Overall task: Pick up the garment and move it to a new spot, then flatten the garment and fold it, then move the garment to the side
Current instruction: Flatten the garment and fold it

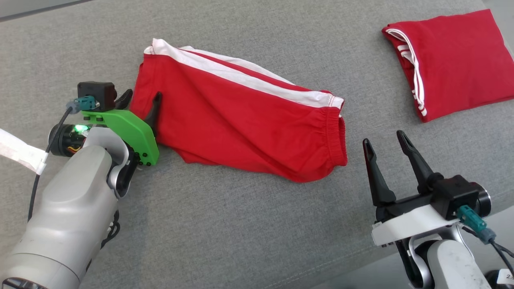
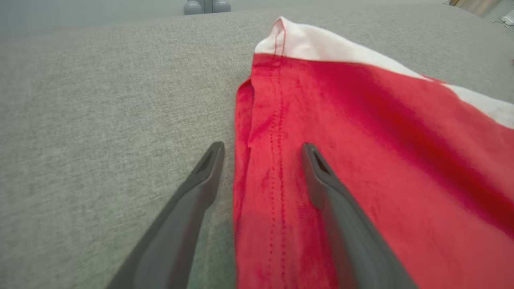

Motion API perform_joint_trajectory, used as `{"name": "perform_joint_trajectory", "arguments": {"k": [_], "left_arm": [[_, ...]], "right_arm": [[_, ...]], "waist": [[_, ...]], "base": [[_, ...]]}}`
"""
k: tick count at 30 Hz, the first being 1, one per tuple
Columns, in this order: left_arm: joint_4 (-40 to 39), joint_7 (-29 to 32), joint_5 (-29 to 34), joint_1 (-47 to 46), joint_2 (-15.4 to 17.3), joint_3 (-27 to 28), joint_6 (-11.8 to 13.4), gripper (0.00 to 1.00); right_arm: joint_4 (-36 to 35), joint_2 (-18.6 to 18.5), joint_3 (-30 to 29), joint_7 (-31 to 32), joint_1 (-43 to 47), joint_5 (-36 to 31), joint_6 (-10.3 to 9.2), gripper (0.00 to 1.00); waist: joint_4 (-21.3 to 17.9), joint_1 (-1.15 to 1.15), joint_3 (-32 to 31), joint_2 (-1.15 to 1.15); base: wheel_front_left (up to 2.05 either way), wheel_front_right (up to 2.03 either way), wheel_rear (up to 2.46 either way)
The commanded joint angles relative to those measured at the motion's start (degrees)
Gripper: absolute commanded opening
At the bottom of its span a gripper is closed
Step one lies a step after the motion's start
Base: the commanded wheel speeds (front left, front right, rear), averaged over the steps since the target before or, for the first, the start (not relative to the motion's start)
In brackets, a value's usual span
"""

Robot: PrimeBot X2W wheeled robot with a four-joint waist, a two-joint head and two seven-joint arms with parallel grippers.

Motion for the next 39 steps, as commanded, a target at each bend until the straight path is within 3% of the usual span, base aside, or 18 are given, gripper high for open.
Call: {"name": "perform_joint_trajectory", "arguments": {"k": [1, 6, 11, 12, 13, 15, 23, 39], "left_arm": [[0.5, 0.6, -0.5, 0.5, 0.3, -0.1, 0.5, 1.00], [2.0, 3.1, -1.3, 0.9, -0.5, -0.1, 1.5, 1.00], [2.4, 8.6, -3.7, 3.1, -2.9, -0.8, -0.6, 1.00], [2.3, 9.9, -4.1, 3.6, -3.3, -1.1, -1.0, 0.61], [2.1, 10.8, -4.2, 4.1, -3.6, -1.5, -1.3, 0.46], [1.7, 11.5, -4.7, 5.1, -4.1, -1.8, -1.7, 0.00], [0.0, 7.1, -5.5, 7.5, -4.0, -0.6, -1.0, 0.00], [-6.4, -3.1, -8.9, 19.0, -3.6, 2.8, 1.1, 0.00]], "right_arm": [[0.6, 0.5, -0.2, -1.4, -0.3, -1.6, -0.01, 1.00], [2.1, 1.7, -2.2, -5.2, -1.4, -6.6, -0.01, 1.00], [3.6, 2.1, -3.2, -6.2, -1.6, -7.7, -0.02, 1.00], [3.9, 2.2, -3.3, -6.3, -1.6, -7.7, -0.01, 1.00], [4.0, 2.2, -3.3, -6.3, -1.7, -7.9, -0.01, 1.00], [4.2, 2.2, -3.4, -6.4, -2.0, -8.3, -0.02, 1.00], [5.7, 2.3, -4.3, -5.9, -2.9, -9.2, -0.02, 1.00], [4.8, 1.0, -4.3, -0.9, -1.2, -4.2, -0.02, 1.00]], "waist": [[-0.7, 0.00, 0.9, 0.00], [-1.0, 0.00, 1.6, 0.00], [-0.4, 0.00, 1.5, 0.00], [-0.3, 0.00, 1.5, 0.00], [-0.1, 0.00, 1.5, 0.00], [0.1, 0.00, 1.3, 0.00], [2.1, 0.00, 0.2, 0.00], [8.3, 0.00, -7.5, 0.00]], "base": [[0.00, 0.00, 0.00], [0.00, 0.00, 0.00], [0.00, 0.00, 0.00], [0.00, 0.00, 0.00], [0.00, 0.00, 0.00], [0.00, 0.00, 0.00], [0.00, 0.00, 0.00], [0.00, 0.00, 0.00]]}}
